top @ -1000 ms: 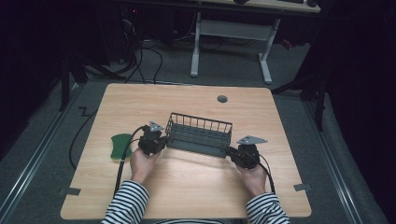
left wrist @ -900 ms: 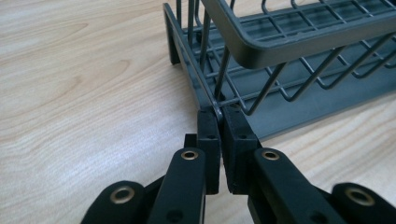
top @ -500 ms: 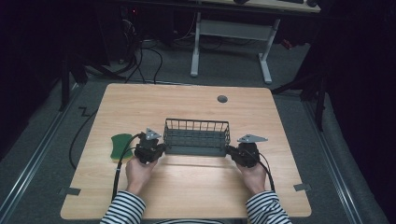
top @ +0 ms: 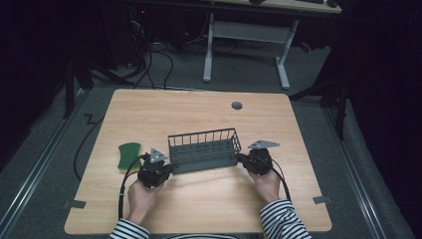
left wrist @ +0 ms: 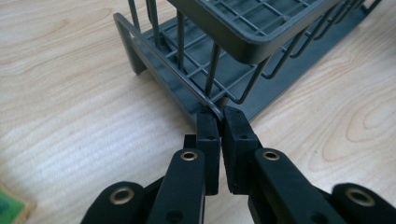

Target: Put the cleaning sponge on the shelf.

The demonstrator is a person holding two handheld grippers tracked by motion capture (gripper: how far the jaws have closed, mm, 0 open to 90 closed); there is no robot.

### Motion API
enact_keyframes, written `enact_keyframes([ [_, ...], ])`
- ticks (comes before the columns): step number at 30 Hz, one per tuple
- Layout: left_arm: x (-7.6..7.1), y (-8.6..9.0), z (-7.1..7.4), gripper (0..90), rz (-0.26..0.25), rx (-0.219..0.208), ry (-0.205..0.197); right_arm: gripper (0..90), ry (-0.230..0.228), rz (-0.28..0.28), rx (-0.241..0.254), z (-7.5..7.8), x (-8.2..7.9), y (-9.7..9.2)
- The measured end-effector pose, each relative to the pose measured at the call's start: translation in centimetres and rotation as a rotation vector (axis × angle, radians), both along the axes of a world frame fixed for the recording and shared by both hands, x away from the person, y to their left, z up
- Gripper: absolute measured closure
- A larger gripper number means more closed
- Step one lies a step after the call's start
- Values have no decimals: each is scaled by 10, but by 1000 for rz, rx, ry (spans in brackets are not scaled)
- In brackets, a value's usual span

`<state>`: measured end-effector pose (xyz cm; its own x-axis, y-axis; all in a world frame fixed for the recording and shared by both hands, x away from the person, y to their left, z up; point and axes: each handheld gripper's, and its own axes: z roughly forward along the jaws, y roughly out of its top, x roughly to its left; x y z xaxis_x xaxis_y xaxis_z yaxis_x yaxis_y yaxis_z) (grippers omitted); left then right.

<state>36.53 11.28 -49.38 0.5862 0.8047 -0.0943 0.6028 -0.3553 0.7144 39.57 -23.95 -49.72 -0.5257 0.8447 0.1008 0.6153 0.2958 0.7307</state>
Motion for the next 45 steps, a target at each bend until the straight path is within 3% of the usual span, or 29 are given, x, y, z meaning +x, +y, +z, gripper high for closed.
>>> enact_keyframes([
  [3,-8,1,0,862,-3,9,-5,863,-1,4,-12,1,3,4],
  [16,-11,4,-2,862,28,7,-25,864,-8,-5,-29,1,29,18],
  [23,-3,11,-5,862,81,-8,-42,860,-24,-13,-37,0,49,33],
  [25,-1,13,-6,862,92,-20,-42,864,-11,-23,0,-2,55,33],
  [26,1,13,-6,861,96,-23,-43,864,-18,-34,-14,-2,59,36],
  [34,6,12,-7,850,112,-27,-49,849,-11,-45,1,-3,65,36],
  [36,6,12,-6,830,114,-17,-52,810,-4,-49,4,-3,65,35],
  [37,6,12,-6,769,113,-16,-53,736,12,-51,14,-5,66,33],
  [39,6,13,-5,691,113,-22,-50,709,20,-50,14,-5,66,31],
  [40,5,13,-5,691,115,-25,-49,675,19,-51,7,-6,66,30],
  [43,3,15,-5,558,116,-35,-47,564,26,-62,1,-6,63,25],
  [45,1,17,-6,529,117,-41,-48,539,25,-64,3,-5,62,23],
])
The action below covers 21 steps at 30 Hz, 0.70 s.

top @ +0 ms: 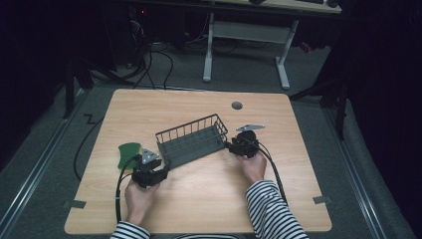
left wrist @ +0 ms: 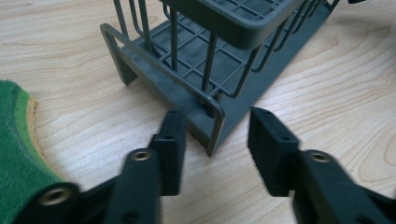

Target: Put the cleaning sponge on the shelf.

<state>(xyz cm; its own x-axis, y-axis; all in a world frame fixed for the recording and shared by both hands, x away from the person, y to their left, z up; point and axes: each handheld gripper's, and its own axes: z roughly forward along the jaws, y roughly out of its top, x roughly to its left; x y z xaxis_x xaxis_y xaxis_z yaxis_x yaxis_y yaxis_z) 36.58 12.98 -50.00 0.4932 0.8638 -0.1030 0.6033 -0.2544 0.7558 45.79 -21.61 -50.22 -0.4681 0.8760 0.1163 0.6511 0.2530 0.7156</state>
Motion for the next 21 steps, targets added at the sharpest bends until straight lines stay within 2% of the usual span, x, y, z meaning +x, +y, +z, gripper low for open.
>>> enact_keyframes([
  [2,-3,2,-1,465,-9,-6,2,497,-9,-3,3,3,-5,-5],
  [4,-7,5,-3,446,-21,2,5,489,-23,-11,15,3,-9,-11],
  [6,-8,7,-4,440,-23,10,-5,488,-36,-20,17,3,-11,-14],
  [9,-12,10,-8,420,-18,3,7,474,-15,-39,-2,2,-15,-24],
  [10,-13,12,-9,415,-18,14,-3,474,-22,-49,-20,3,-19,-31],
  [11,-14,12,-11,415,-14,19,2,474,-22,-49,-20,3,-19,-31],
  [12,-16,13,-13,408,-12,25,1,464,-29,-67,-15,5,-26,-39],
  [16,-19,17,-19,395,4,45,-8,451,-20,-73,-45,5,-33,-49],
  [17,-20,18,-20,394,10,40,-10,455,-43,-84,-59,4,-41,-56],
  [21,-22,22,-23,393,24,36,-12,450,-40,-107,-41,-1,-53,-68],
])
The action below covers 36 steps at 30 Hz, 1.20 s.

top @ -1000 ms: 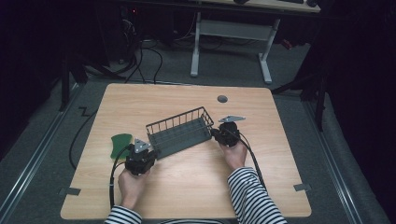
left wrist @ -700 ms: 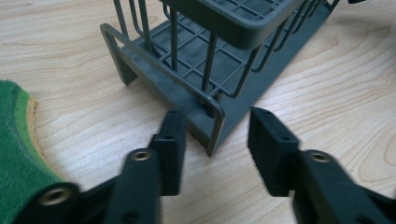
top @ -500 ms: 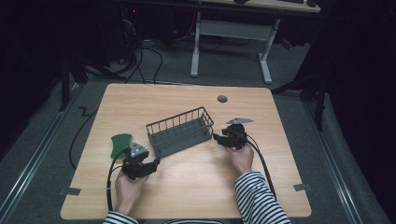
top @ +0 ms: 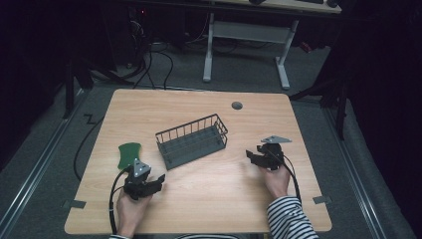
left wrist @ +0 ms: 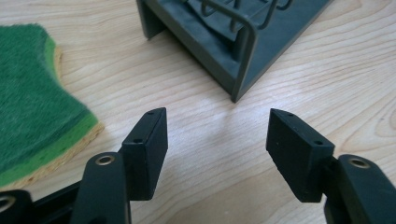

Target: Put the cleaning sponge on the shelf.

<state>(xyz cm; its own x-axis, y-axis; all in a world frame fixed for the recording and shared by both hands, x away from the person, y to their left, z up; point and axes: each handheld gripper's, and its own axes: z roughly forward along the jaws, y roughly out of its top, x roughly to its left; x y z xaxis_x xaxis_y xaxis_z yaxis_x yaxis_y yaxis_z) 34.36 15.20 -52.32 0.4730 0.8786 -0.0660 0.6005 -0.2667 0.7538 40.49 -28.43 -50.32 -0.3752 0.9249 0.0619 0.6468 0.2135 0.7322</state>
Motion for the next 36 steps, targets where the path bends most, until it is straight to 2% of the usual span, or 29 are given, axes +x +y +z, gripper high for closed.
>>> enact_keyframes([
  [6,-2,5,-4,401,12,10,5,436,-4,-51,-11,-12,-29,-26],
  [15,-4,10,-11,399,34,12,8,421,-26,-118,-33,-19,-50,-44],
  [17,-3,10,-11,398,36,7,4,418,-15,-135,-58,-25,-53,-46],
  [19,-3,10,-11,397,35,13,9,403,-22,-138,-79,-27,-55,-47],
  [23,-4,10,-9,382,41,30,10,379,-18,-136,-77,-27,-57,-47],
  [27,-6,15,-2,374,46,-19,11,350,-17,-124,-78,-27,-57,-47],
  [31,-6,20,10,363,55,-22,4,335,-15,-120,-78,-27,-57,-47],
  [36,-5,31,24,317,95,-41,5,324,-13,-116,-77,-27,-57,-46],
])
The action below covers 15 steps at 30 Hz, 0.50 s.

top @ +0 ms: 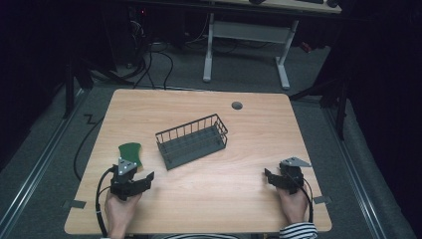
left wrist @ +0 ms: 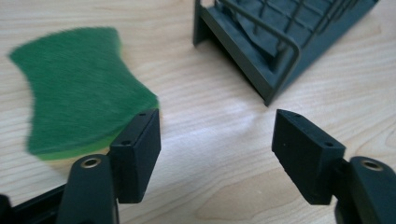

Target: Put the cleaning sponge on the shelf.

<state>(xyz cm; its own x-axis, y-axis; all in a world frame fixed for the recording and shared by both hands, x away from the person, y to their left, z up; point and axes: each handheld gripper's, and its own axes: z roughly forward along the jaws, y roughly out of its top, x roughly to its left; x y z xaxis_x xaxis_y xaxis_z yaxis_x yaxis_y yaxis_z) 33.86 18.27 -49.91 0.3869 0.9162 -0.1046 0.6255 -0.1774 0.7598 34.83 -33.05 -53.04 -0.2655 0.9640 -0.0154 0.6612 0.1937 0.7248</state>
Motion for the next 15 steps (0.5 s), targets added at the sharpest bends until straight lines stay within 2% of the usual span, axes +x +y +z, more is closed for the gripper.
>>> enact_keyframes([
  [4,4,11,11,288,35,-5,4,315,0,7,-1,0,0,0],
  [8,13,20,22,264,74,10,16,314,0,11,-1,0,0,1],
  [12,32,31,27,240,90,-22,94,311,1,13,-1,0,0,1],
  [15,45,34,27,227,111,0,135,311,1,13,-1,0,0,1],
])
